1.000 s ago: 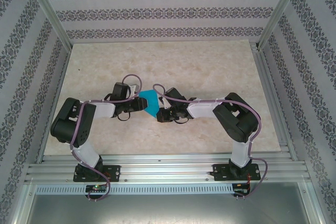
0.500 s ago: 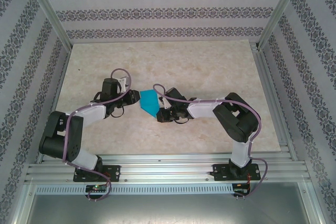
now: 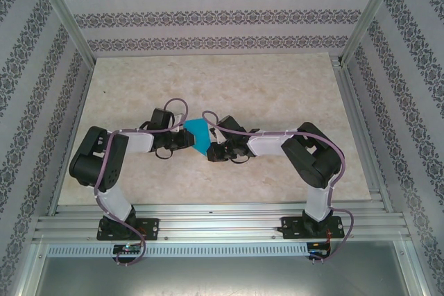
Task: Fold a paper plane with a square sheet of paper (fold left side to right side)
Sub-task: Third fold the triangle at the center of the table.
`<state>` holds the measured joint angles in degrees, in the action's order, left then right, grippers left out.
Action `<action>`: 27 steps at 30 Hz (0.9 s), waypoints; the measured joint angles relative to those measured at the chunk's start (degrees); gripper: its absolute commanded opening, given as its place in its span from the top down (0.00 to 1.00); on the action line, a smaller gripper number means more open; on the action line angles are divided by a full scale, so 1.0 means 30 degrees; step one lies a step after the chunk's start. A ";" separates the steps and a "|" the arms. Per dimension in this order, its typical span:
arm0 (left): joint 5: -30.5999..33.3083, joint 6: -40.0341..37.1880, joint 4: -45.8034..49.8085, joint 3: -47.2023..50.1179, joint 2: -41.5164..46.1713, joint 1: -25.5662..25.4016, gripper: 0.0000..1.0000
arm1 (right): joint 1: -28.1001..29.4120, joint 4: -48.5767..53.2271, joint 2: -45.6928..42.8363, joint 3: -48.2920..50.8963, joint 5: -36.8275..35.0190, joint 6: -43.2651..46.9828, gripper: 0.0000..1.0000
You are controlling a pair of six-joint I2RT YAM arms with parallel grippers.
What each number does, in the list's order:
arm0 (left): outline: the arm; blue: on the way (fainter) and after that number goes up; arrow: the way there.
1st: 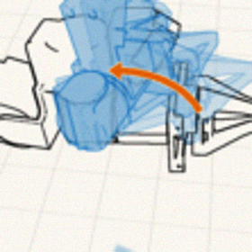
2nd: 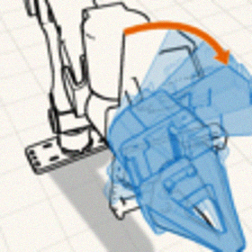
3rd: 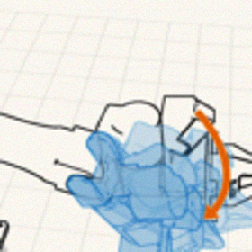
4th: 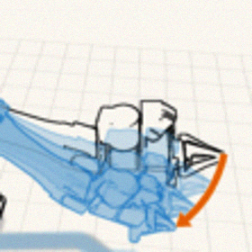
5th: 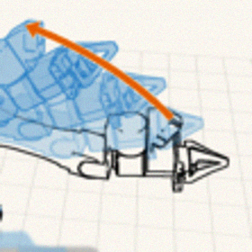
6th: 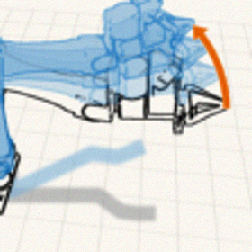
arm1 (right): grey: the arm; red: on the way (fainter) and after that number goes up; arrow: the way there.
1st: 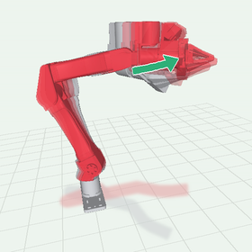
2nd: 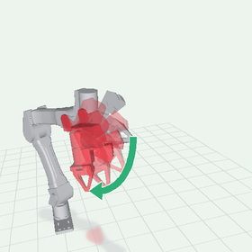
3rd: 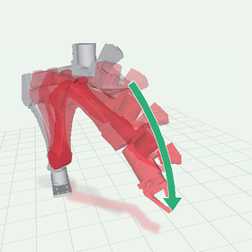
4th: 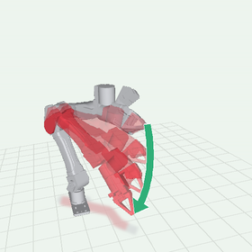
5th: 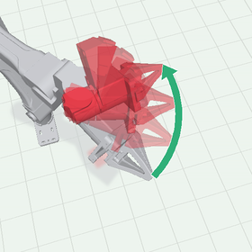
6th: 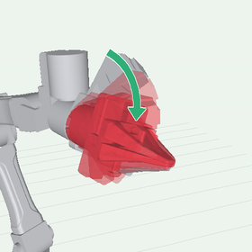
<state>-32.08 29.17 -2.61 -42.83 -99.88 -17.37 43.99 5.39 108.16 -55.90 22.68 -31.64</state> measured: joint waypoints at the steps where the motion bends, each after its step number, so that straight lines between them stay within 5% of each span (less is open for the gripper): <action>1: 0.0073 0.0000 0.0051 -0.0095 -0.0080 -0.0015 0.86 | 0.0000 0.0109 0.0000 -0.0051 -0.0007 -0.0007 0.90; 8: 0.0211 0.0000 0.0619 -0.0459 -0.0284 -0.0022 0.87 | 0.0000 0.1406 -0.0342 -0.0350 -0.0036 -0.1122 0.88; 17: 0.0510 0.0000 0.0976 -0.0641 -0.0306 -0.0131 0.88 | 0.0189 0.1137 -0.1078 -0.0437 -0.0066 -0.6426 0.92; 27: 0.0969 -0.0029 0.1661 -0.1188 -0.0510 -0.0277 0.89 | 0.0685 0.1319 0.1377 -0.3701 -0.0750 -0.7883 0.93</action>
<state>-29.17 29.08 2.37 -46.39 -101.41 -18.20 46.04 9.34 112.29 -67.00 20.43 -55.29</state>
